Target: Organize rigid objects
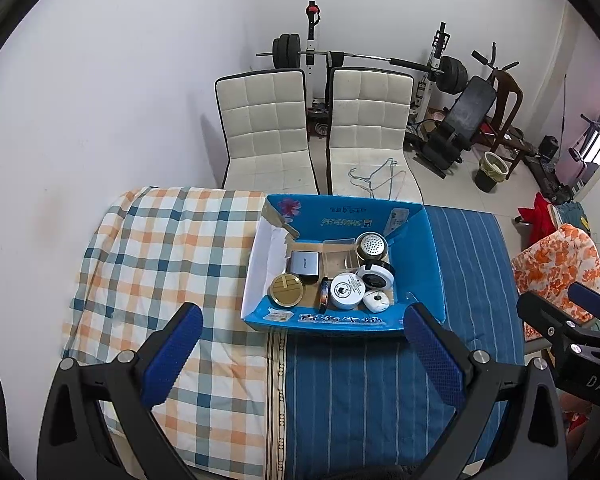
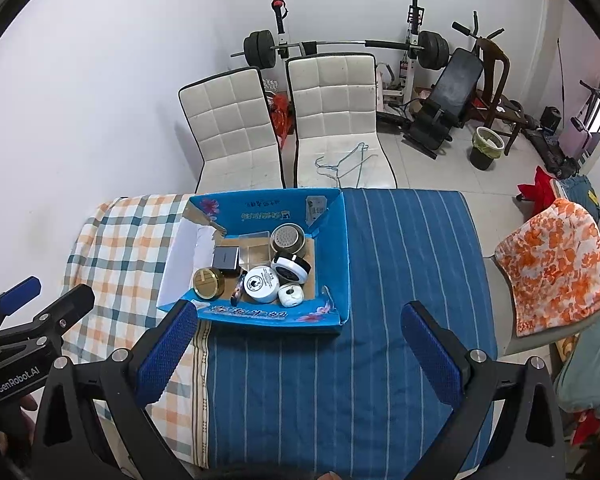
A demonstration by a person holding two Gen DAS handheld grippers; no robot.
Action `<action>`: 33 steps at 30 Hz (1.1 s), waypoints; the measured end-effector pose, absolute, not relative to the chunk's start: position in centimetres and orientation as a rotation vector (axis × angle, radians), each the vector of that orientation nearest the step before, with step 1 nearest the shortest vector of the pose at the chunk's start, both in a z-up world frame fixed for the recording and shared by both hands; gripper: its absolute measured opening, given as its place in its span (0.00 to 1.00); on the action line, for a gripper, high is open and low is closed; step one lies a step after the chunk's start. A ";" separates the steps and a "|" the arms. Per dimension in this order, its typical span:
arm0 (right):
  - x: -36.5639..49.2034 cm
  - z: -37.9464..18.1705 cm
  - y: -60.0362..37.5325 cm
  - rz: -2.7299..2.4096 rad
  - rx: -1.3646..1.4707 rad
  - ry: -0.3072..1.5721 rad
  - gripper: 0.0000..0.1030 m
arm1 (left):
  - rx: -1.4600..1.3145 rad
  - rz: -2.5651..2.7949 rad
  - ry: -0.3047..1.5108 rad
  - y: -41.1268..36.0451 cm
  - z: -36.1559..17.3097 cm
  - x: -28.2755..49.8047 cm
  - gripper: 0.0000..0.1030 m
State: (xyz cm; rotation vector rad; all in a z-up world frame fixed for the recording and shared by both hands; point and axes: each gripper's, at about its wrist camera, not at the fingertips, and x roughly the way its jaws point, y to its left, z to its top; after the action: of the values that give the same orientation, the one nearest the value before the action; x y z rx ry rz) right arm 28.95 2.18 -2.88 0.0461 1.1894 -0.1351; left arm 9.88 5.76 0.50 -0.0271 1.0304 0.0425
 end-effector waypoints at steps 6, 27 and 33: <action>28.8 -2.7 2.2 -0.138 0.039 1.185 1.00 | -0.023 0.043 1.031 5.8 0.2 9.5 1.00; 28.7 -2.5 2.3 -0.154 0.014 1.183 1.00 | -0.006 0.041 1.028 5.5 0.7 9.6 1.00; 28.7 -2.2 2.2 -0.156 0.011 1.177 1.00 | -0.006 0.037 1.029 5.4 0.8 9.5 1.00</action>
State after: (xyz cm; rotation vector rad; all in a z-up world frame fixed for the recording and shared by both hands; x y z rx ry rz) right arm 28.71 2.18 -2.25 0.0111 1.1771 -0.1564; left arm 9.53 5.44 0.78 -0.0059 1.0291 0.0373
